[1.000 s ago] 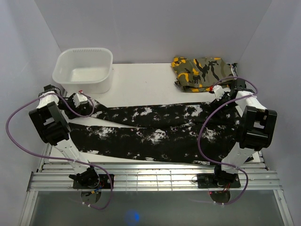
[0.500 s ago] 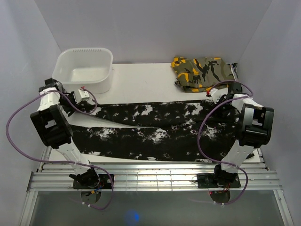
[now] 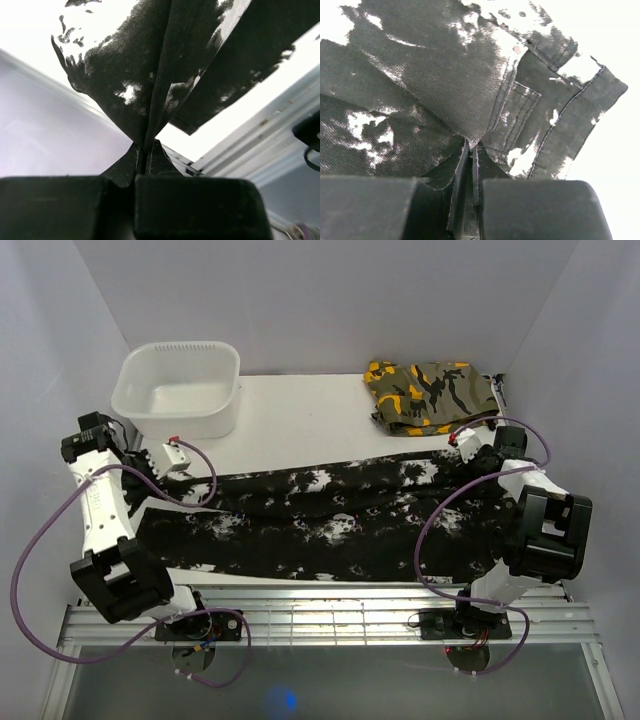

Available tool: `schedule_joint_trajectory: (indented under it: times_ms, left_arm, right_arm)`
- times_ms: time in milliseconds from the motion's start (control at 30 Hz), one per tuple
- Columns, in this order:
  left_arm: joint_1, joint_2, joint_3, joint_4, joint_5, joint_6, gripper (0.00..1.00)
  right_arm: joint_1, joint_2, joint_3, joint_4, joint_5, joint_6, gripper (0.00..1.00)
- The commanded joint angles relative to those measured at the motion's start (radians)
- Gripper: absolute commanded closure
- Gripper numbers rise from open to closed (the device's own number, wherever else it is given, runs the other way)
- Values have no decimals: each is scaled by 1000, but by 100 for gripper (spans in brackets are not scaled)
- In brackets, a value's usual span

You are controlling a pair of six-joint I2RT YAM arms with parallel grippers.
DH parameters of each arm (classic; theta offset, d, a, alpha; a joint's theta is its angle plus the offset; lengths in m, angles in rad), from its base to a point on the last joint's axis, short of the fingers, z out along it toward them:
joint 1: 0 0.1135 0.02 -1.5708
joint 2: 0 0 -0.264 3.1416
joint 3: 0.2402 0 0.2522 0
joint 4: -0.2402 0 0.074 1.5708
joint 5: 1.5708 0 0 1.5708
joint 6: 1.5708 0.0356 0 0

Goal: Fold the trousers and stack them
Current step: Flatten the trousers out

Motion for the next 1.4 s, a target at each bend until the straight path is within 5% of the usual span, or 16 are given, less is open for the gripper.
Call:
schedule_joint_trajectory:
  times_ms: [0, 167, 233, 333, 367, 400, 500, 600, 633, 700, 767, 933, 1233, 1367]
  left_arm:
    - [7, 141, -6, -50, -153, 21, 100]
    - [-42, 451, 167, -52, -264, -3, 100]
    - [-79, 621, 362, -50, -219, -43, 97]
    - [-119, 839, 677, -41, -118, -176, 66]
    - [-117, 881, 768, -41, -77, -219, 46]
    - [-69, 869, 889, -5, 147, -321, 3]
    - [120, 589, 501, 156, 424, -299, 2]
    - [413, 444, 170, 280, 879, -188, 2]
    - [449, 427, 96, 351, 925, -169, 2]
    - [452, 445, -36, 376, 942, 83, 2]
    - [396, 458, -131, 587, 877, 139, 3]
    - [270, 462, -257, 945, 790, 95, 6]
    - [118, 539, -323, 1301, 652, 9, 8]
    - [99, 576, -296, 1336, 600, -18, 13]
  right_arm:
    - [-24, -22, 3, 78, 38, 3, 92]
    - [-24, 29, 56, 44, 51, -1, 92]
    - [-24, 44, 73, 32, 57, -11, 92]
    - [-24, 64, 96, 30, 73, -2, 92]
    - [-24, 69, 99, 30, 80, -2, 92]
    - [-24, 92, 116, 33, 107, 5, 92]
    - [-24, 104, 124, 27, 110, 14, 92]
    - [-24, 100, 112, 33, 103, 12, 92]
    - [-24, 103, 113, 29, 100, 12, 92]
    - [-24, 106, 121, 21, 103, 12, 92]
    - [-24, 110, 132, 7, 106, 15, 92]
    - [-24, 126, 138, 9, 124, 17, 92]
    - [-24, 143, 159, -10, 138, 17, 92]
    - [-23, 143, 162, -13, 140, 11, 92]
